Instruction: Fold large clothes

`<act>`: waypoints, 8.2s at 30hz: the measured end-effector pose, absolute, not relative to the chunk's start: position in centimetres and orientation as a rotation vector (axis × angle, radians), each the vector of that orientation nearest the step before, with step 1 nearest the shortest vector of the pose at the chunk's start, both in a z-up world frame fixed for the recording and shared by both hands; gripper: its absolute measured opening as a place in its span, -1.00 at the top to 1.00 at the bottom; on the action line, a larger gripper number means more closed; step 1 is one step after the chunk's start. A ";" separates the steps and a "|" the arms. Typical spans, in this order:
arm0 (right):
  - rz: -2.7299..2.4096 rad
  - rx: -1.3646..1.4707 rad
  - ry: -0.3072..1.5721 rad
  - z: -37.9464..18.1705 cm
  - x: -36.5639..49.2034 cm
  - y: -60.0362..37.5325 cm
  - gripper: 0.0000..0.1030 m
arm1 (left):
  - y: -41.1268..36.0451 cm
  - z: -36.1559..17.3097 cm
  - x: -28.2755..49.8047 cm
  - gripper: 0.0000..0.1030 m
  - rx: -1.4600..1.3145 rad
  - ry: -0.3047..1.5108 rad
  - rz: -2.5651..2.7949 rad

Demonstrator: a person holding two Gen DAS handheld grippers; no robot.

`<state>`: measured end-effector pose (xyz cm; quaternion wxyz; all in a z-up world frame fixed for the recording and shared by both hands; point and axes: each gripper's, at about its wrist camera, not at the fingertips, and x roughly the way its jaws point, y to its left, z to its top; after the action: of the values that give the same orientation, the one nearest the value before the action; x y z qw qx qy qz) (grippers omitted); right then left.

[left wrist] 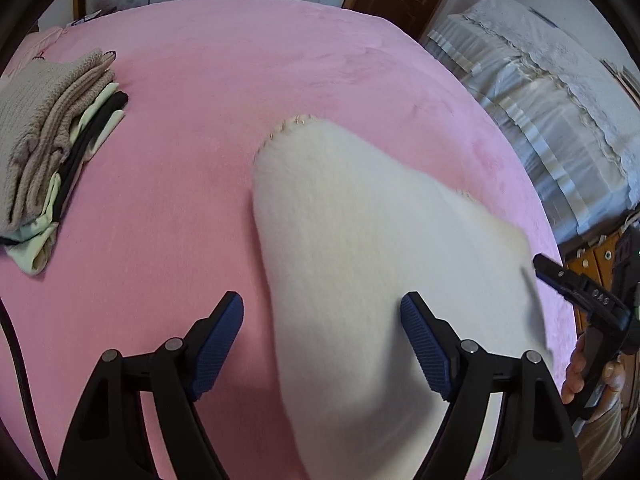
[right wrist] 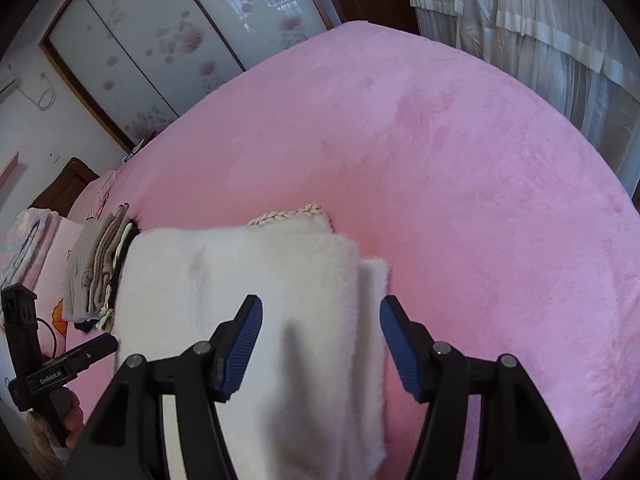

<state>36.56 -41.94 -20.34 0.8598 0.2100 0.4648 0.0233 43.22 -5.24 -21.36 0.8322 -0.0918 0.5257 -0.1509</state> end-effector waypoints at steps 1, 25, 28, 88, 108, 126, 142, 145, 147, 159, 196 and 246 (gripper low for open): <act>0.057 0.449 0.992 -21.1 37.4 -41.9 -0.09 | -5.2 -21.5 43.9 -0.49 -0.204 1.107 -0.323; 0.013 0.243 0.955 -13.2 26.9 -36.8 -0.16 | -8.0 -14.4 34.6 -0.50 0.009 0.996 -0.285; 0.011 0.204 0.940 -11.3 24.4 -35.8 -0.23 | -7.7 -12.1 32.0 -0.50 0.013 0.986 -0.291; 0.460 0.602 1.259 -29.1 36.5 -39.4 -1.00 | -7.6 -32.4 38.8 -1.00 -0.542 1.400 -0.625; 0.428 0.390 1.177 -25.6 34.1 -36.2 -0.08 | -12.0 -27.4 38.4 -0.37 -0.329 1.277 -0.466; 0.460 0.379 1.080 -19.8 24.0 -32.3 0.19 | -11.1 -17.8 31.7 -0.17 -0.119 1.146 -0.506; 0.750 0.259 0.924 -5.9 31.9 -8.3 0.20 | 15.8 -1.9 34.4 -0.18 -0.053 1.001 -0.333; 0.778 0.270 0.895 -4.2 37.1 -3.3 0.19 | 20.8 0.2 39.3 -0.18 -0.041 0.976 -0.307; 0.789 0.275 0.873 -3.7 40.4 0.0 0.19 | 24.0 0.8 42.5 -0.18 -0.034 0.958 -0.285; 0.733 0.313 0.902 -12.7 56.1 12.3 0.19 | 37.6 -9.6 60.6 -0.25 -0.113 1.019 -0.158; 0.475 0.182 0.939 0.2 31.7 -1.6 -0.49 | 21.4 3.3 36.0 -0.89 -0.043 0.906 0.064; 0.083 0.052 0.617 2.3 -4.8 -18.9 -0.52 | -1.8 5.1 -2.8 -0.90 -0.037 0.670 0.032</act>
<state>-4.77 -18.88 2.31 0.9516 0.0255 0.3036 0.0408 -2.81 -1.77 5.07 0.9440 -0.0181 0.3290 0.0158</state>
